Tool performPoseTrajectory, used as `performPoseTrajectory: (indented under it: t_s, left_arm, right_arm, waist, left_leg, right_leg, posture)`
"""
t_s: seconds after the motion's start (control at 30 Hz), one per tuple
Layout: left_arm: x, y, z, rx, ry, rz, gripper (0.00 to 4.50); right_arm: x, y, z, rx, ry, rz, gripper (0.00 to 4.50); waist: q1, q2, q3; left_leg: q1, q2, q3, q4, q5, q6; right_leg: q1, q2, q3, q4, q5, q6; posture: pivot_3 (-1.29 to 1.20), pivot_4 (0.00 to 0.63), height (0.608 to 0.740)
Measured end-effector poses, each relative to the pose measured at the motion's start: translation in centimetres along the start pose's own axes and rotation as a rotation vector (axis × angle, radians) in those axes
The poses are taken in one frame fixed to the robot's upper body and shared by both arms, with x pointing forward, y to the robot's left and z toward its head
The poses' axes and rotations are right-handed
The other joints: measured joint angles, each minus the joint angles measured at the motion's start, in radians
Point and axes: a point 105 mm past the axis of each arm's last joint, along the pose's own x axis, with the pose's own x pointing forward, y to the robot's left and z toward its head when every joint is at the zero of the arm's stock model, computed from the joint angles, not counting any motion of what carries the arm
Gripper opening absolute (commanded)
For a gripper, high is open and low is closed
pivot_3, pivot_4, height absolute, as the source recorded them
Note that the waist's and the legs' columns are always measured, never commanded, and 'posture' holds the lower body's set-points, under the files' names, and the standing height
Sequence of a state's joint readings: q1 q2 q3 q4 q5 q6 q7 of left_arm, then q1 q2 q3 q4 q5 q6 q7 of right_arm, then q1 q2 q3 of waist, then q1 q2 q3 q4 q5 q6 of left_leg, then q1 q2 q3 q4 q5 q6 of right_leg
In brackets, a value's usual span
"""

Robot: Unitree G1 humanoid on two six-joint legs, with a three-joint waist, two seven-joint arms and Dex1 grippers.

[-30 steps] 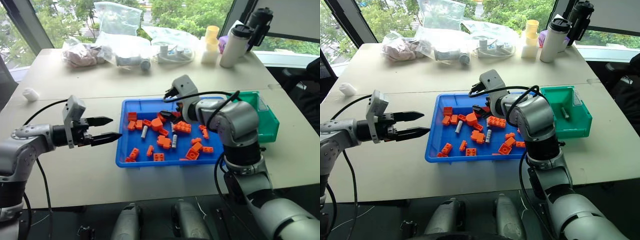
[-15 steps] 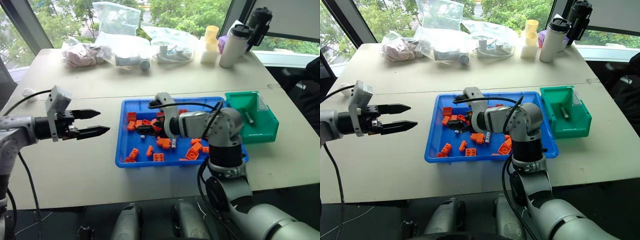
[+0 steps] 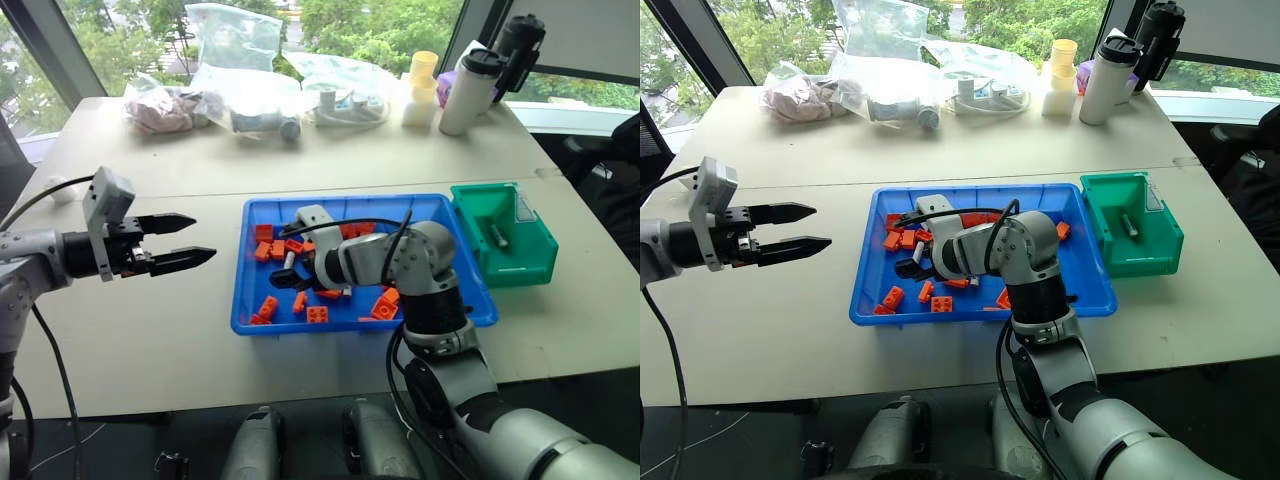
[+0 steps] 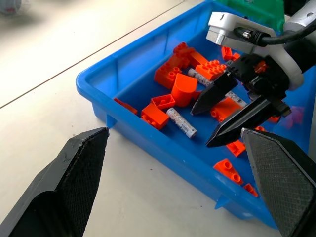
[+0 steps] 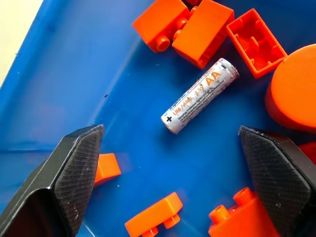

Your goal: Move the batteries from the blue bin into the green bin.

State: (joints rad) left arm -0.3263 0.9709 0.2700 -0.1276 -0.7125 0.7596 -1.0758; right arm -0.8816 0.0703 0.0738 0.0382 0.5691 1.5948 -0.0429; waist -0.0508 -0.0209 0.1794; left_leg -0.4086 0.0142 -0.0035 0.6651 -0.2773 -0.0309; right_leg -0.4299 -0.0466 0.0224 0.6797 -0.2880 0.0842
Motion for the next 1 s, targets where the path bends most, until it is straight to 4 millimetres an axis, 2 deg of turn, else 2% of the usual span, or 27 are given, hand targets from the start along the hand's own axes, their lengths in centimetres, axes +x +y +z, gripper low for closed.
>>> performPoseTrajectory:
  t_s: [0.2, 0.23, 0.3, 0.33, 0.4, 0.53, 0.73, 0.87, 0.93, 1.0]
  left_arm:
    - [0.3, -0.1, 0.0, -0.008, -0.015, 0.000, 4.49]
    - [0.4, -0.1, -0.1, -0.011, -0.019, 0.000, 4.50]
    - [0.6, -0.1, -0.1, -0.015, -0.030, 0.004, 4.50]
    - [0.7, -0.2, -0.1, -0.018, -0.034, 0.002, 4.50]
    - [0.7, -0.2, -0.1, -0.016, -0.036, 0.006, 4.50]
    - [0.7, -0.2, -0.1, -0.014, -0.037, 0.016, 4.50]
    - [0.7, -0.1, 0.0, -0.013, -0.042, 0.020, 4.50]
    - [0.9, -0.3, 0.2, -0.018, -0.057, 0.008, 4.50]
    - [1.1, -0.8, 0.3, -0.031, -0.057, -0.027, 4.50]
    - [1.5, -1.5, 0.3, -0.031, -0.050, -0.072, 4.50]
  right_arm:
    - [1.6, 0.4, 1.3, -0.078, -0.014, -0.072, 4.49]
    - [2.0, 0.5, 1.4, -0.092, -0.017, -0.082, 4.25]
    - [2.4, 0.6, 1.6, -0.110, -0.025, -0.099, 3.66]
    - [2.5, 0.6, 1.6, -0.117, -0.026, -0.104, 3.21]
    - [2.6, 0.2, 1.5, -0.129, -0.025, -0.119, 2.25]
    - [2.1, -0.4, 0.4, -0.161, -0.018, -0.122, 0.05]
    - [1.3, -0.6, -0.4, -0.220, -0.011, -0.109, 0.01]
    - [-0.2, -2.6, -0.1, -0.270, -0.055, -0.153, 0.01]
    - [-1.9, -3.4, 1.3, -0.301, -0.132, -0.171, 0.01]
    - [-4.7, -2.9, 4.3, -0.291, -0.260, -0.140, 0.01]
  waist:
    - [-0.006, 0.000, 0.000]
    - [-0.007, 0.000, 0.000]
    - [-0.009, 0.000, 0.000]
    - [-0.009, 0.000, 0.000]
    - [-0.010, 0.000, 0.000]
    - [-0.010, 0.000, 0.000]
    - [-0.012, -0.001, 0.000]
    - [-0.002, 0.000, 0.000]
    - [0.004, 0.000, 0.000]
    - [0.005, 0.000, 0.001]
  left_leg:
    - [0.000, 0.000, 0.000, 0.000, 0.000, 0.000]
    - [0.000, 0.000, 0.000, 0.000, 0.000, 0.000]
    - [0.000, 0.000, -0.001, 0.000, 0.000, 0.000]
    - [0.000, 0.000, -0.001, 0.000, 0.000, 0.000]
    - [0.000, 0.000, -0.001, 0.000, 0.000, 0.000]
    - [0.000, 0.000, -0.001, 0.000, 0.000, 0.000]
    - [0.001, 0.000, -0.001, 0.000, 0.000, 0.000]
    - [0.000, -0.001, -0.001, 0.000, 0.000, 0.000]
    - [-0.001, -0.001, -0.001, 0.000, 0.000, 0.000]
    - [-0.001, 0.000, -0.001, 0.000, 0.000, 0.000]
  right_leg:
    - [0.000, 0.000, 0.000, 0.000, 0.000, 0.000]
    - [0.000, 0.000, 0.000, 0.000, 0.000, 0.000]
    - [0.000, 0.000, 0.000, 0.000, 0.000, 0.000]
    - [0.000, 0.000, 0.000, 0.000, 0.000, 0.000]
    - [0.000, -0.001, 0.000, 0.000, 0.000, 0.000]
    - [0.001, -0.001, 0.000, 0.000, 0.000, 0.000]
    - [0.001, -0.001, 0.000, 0.000, 0.000, 0.000]
    - [0.001, -0.001, 0.000, -0.001, 0.000, 0.000]
    - [0.001, -0.001, 0.000, -0.002, 0.000, 0.000]
    - [0.000, 0.000, 0.000, -0.002, 0.000, 0.000]
  posture:
    - [0.00, 0.150, 0.740]
    - [0.00, 0.150, 0.740]
    - [0.00, 0.150, 0.740]
    - [0.00, 0.150, 0.740]
    - [0.00, 0.150, 0.740]
    - [0.00, 0.150, 0.740]
    - [0.00, 0.150, 0.740]
    - [0.00, 0.150, 0.740]
    - [0.00, 0.150, 0.740]
    - [0.00, 0.150, 0.740]
